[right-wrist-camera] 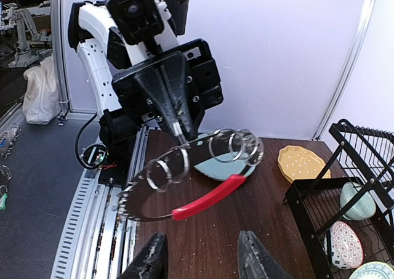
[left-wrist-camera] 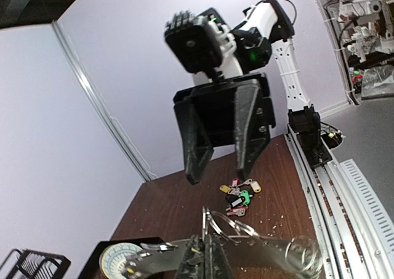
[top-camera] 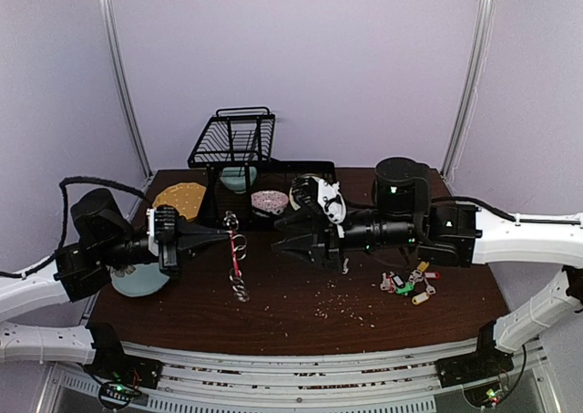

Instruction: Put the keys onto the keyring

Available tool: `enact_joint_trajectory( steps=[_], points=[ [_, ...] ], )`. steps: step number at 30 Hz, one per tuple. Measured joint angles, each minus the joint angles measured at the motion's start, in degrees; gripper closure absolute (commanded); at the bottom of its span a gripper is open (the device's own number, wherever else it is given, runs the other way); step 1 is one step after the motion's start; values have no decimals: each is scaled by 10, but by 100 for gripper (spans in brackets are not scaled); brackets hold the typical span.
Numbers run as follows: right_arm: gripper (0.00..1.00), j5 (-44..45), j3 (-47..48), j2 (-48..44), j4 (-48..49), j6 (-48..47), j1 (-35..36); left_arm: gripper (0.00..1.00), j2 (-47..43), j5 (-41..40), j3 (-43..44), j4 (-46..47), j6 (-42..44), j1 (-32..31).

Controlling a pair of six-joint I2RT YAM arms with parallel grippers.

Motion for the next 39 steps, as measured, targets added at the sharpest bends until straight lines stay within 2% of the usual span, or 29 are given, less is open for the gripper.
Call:
enact_joint_trajectory(
  steps=[8,15,20,23,27,31,35,39],
  points=[
    [61,-22,4,2,14,-5,12,100,-32,-9,-4,-14,141,-47],
    [61,-34,4,1,22,-13,15,100,-30,-36,-4,-32,191,-64],
    [57,26,-17,-26,23,17,1,100,-17,-66,-4,-32,165,-64],
    [57,104,-31,-47,7,92,-56,100,8,-84,2,-40,127,-64],
    [59,225,-41,-45,-85,213,-157,100,37,-94,14,-51,87,-64],
    [60,301,-81,-26,-194,318,-227,100,38,-97,14,-49,61,-64],
    [61,312,-124,-2,-259,346,-242,100,38,-101,14,-48,52,-64],
    [64,299,-105,68,-301,356,-249,100,39,-106,14,-49,47,-64]
  ],
)
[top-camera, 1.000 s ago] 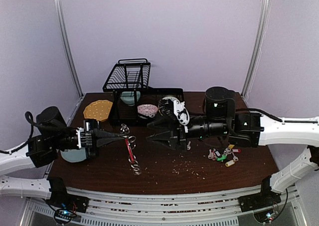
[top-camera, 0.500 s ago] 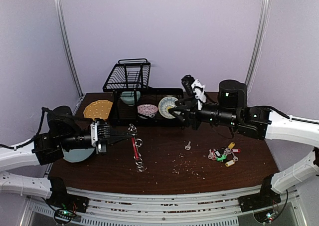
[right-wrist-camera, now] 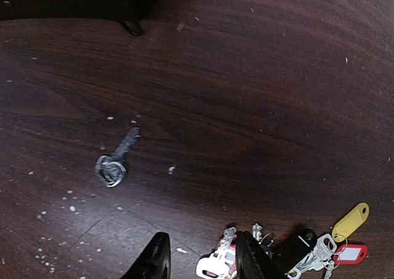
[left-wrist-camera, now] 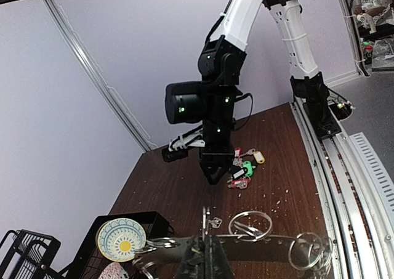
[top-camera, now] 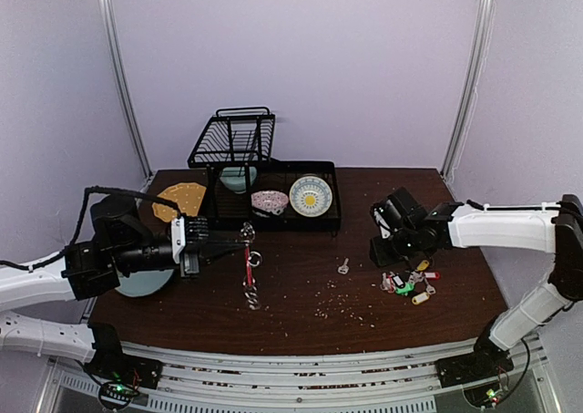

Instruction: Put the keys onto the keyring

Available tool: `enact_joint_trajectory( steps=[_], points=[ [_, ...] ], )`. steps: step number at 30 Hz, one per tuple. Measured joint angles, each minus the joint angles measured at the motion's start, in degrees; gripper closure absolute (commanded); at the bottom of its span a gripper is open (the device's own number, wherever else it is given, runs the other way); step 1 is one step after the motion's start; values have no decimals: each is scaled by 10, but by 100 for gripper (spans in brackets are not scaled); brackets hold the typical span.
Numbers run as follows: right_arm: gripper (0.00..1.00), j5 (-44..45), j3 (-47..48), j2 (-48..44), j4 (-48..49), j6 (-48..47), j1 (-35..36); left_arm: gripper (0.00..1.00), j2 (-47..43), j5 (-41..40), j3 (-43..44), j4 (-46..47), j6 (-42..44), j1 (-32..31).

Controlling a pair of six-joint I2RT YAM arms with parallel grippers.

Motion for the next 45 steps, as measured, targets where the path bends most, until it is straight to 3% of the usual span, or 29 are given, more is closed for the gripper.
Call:
enact_joint_trajectory(
  steps=[5,18,25,30,37,45],
  points=[
    [64,3,7,57,-54,36,-27,100,-2,-4,0,0,0,0],
    [74,-35,-44,48,-73,93,-28,100,-15,-15,0,4,0,0],
    [79,-64,-32,67,-59,99,18,100,-15,-19,0,4,2,0],
    [79,-99,14,112,-47,95,68,100,-19,-24,0,3,4,0],
    [65,-141,47,121,-18,76,102,100,-22,-28,0,4,6,0],
    [71,-116,37,78,-19,82,102,100,-28,-28,-5,4,6,0]
  ],
)
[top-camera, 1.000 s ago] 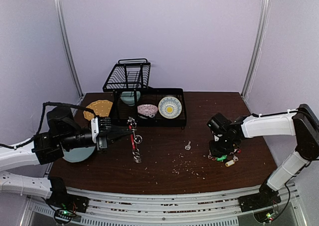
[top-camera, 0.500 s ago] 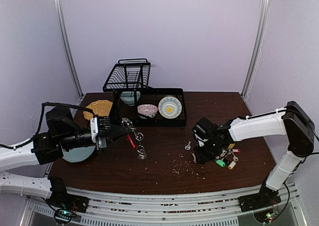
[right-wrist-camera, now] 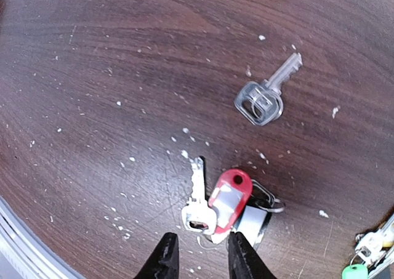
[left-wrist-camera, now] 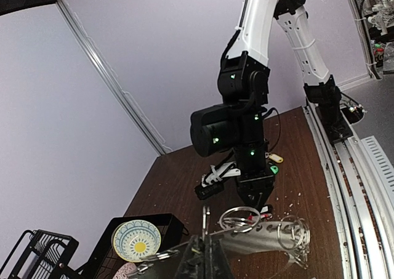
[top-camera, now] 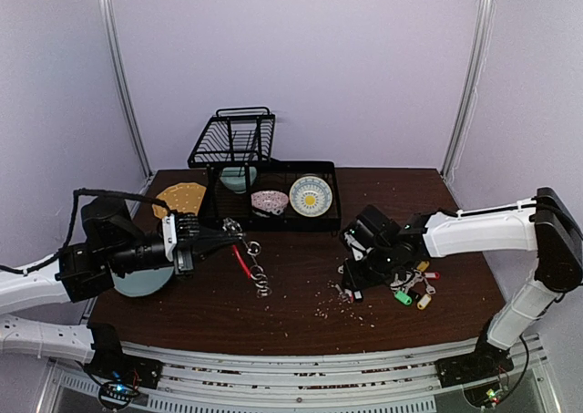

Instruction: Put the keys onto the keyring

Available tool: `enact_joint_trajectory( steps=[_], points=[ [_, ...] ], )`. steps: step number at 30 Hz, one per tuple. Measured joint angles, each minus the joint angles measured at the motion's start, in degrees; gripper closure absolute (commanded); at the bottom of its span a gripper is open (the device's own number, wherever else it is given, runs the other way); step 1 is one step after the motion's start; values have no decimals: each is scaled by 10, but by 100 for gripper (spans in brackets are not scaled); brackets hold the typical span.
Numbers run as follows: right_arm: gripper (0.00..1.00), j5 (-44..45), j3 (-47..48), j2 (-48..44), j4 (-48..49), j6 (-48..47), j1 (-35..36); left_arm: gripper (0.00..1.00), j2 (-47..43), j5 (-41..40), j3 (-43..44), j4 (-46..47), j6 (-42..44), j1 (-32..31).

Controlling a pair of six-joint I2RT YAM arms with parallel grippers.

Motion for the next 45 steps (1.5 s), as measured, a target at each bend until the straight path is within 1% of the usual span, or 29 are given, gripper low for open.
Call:
enact_joint_trajectory(
  steps=[3,5,7,10,14,17,19,21,25,28,34,35,38,39,42,45],
  points=[
    [71,0,-26,-12,10,12,6,100,0,0,-1,0,0,0],
    [75,4,-38,-15,12,15,16,100,0,0,-2,0,0,0],
    [76,18,-42,-16,10,17,24,100,0,0,-2,0,0,0],
    [71,39,-43,-29,12,18,26,100,0,0,-2,0,0,0],
    [67,22,-73,-73,55,-13,-19,100,0,0,-2,0,0,0],
    [60,-19,-104,-88,85,-66,-78,100,-1,-1,-2,0,0,0],
    [53,-48,-116,-87,97,-106,-110,100,-1,-1,-2,0,0,0],
    [48,-80,-118,-86,104,-149,-129,100,-1,-1,-2,0,0,0],
    [48,-158,-118,-70,131,-248,-143,100,0,-1,-2,0,1,0],
    [48,-206,-101,-26,113,-308,-162,100,1,-1,-2,0,2,0],
    [51,-234,-1,82,19,-428,-188,100,1,-3,-2,-1,6,0],
    [53,-239,9,90,9,-446,-188,100,1,-3,-2,-1,6,0],
    [66,-247,24,102,-9,-501,-188,100,1,-5,-2,-1,8,0],
    [68,-247,25,103,-16,-519,-188,100,1,-6,-2,-1,8,0],
    [69,-250,25,104,-28,-561,-188,100,1,-10,-2,-1,10,0],
    [77,-258,26,104,-40,-588,-188,100,1,-12,-2,-1,13,0]
  ],
)
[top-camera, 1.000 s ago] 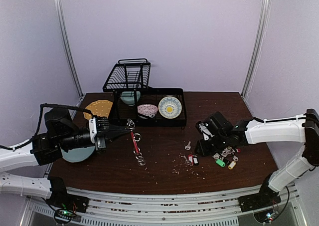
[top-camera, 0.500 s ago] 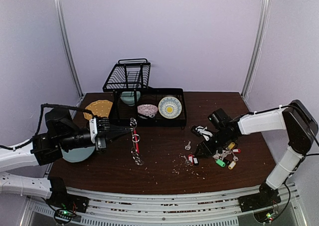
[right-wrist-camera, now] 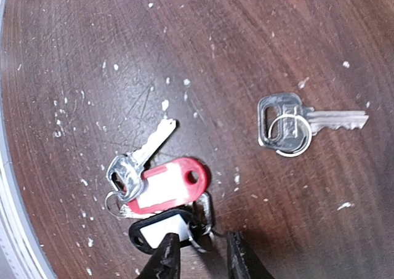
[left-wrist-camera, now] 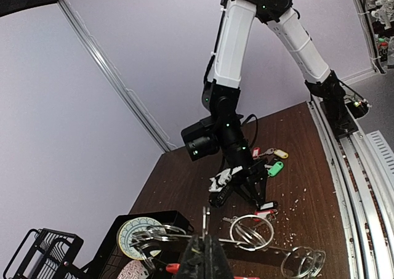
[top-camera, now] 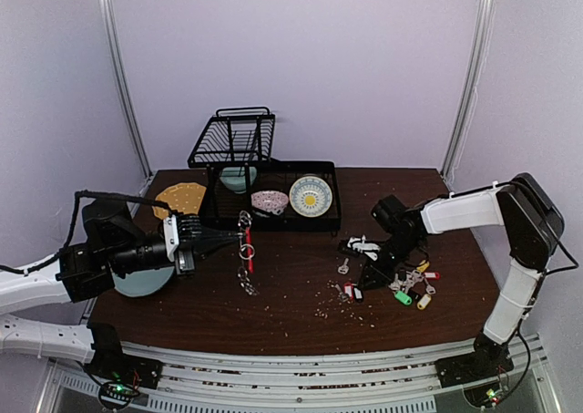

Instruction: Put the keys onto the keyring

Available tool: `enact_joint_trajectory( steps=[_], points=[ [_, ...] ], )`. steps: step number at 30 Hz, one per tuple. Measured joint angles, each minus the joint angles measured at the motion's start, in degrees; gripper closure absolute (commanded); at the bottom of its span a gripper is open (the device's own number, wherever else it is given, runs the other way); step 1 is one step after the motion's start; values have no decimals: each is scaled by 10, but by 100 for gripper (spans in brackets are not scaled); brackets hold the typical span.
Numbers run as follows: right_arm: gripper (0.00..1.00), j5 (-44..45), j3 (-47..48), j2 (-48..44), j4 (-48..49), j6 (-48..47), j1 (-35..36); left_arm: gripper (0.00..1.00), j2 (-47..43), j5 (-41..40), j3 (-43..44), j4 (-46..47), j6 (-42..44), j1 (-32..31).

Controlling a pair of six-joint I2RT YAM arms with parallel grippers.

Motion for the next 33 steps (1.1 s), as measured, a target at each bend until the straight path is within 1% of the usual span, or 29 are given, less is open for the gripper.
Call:
enact_joint_trajectory(
  steps=[6,9,16,20,29,33],
  points=[
    [91,-7,0,0,-21,-22,6,100,0,-4,0,0,4,0],
    [95,-7,0,0,-25,-21,10,100,0,-4,-1,0,5,0],
    [96,3,7,0,-28,0,13,100,0,-6,-1,0,7,0],
    [100,22,11,0,-27,19,13,100,0,-6,-1,0,7,0],
    [100,72,35,-5,-30,105,14,100,0,-7,-1,0,7,0],
    [100,73,58,-49,-40,159,17,100,11,-26,-1,0,7,0]
  ],
)
